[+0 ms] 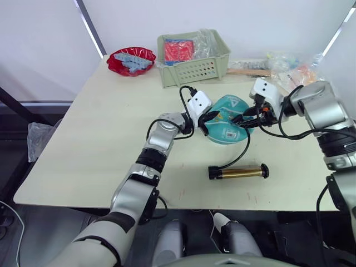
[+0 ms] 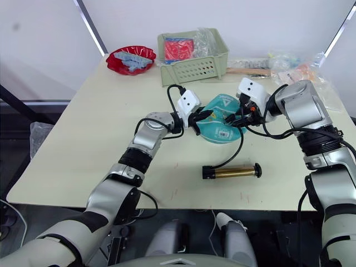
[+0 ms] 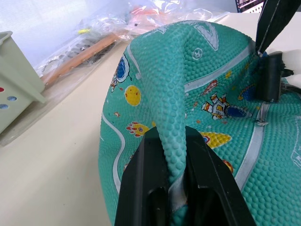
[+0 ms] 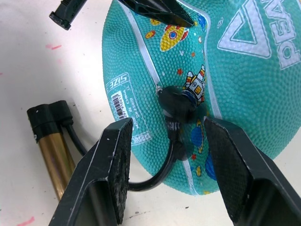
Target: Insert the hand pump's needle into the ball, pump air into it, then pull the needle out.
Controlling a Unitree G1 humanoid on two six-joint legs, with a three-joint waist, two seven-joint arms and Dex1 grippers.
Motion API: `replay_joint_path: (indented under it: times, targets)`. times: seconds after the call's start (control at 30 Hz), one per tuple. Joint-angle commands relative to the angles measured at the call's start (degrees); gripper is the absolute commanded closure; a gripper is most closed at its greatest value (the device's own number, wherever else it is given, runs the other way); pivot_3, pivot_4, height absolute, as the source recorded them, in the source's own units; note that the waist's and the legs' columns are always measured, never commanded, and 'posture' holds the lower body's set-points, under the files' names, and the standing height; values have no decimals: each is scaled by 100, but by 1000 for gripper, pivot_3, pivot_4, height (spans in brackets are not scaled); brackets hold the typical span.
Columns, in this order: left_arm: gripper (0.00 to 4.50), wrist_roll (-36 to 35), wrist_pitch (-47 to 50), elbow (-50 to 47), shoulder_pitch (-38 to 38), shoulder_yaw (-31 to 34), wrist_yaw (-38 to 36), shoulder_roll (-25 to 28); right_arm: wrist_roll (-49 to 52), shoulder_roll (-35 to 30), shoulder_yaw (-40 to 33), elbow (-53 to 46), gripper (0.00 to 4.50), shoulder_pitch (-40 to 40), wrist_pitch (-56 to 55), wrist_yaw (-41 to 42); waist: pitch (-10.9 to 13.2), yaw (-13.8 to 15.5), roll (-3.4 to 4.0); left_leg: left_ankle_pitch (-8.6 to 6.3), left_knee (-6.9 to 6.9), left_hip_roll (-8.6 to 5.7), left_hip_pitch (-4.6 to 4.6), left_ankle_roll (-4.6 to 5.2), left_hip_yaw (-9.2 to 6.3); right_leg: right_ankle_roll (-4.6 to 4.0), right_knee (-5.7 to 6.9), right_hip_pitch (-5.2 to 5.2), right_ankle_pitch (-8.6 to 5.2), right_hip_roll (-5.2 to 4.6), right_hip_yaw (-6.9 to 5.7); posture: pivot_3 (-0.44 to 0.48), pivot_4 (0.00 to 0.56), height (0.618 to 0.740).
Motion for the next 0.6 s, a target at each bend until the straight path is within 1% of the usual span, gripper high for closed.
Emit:
replay_joint_path:
  times: [0.03, 0.23, 0.6]
  targets:
    - [4500, 190, 147, 264, 222, -288, -87, -31, 82, -138, -57, -13, 2005, -252, -4, 75, 0, -4, 0, 0, 0, 0, 0, 0, 1, 0, 0, 0, 0, 0, 0, 0, 150, 738]
    - [4500, 192, 139, 294, 219, -283, -71, -30, 95, -55, -55, 120, 2005, -262, -46, -69, 0, -3, 0, 0, 0, 0, 0, 0, -2, 0, 0, 0, 0, 0, -2, 0, 150, 738]
    - [4500, 188, 168, 249, 278, -291, -68, -40, 295, 225, 49, -30, 2005, -171, 113, -90, 0, -2, 1, 0, 0, 0, -1, 0, -2, 1, 0, 0, 0, 0, -2, 0, 150, 738]
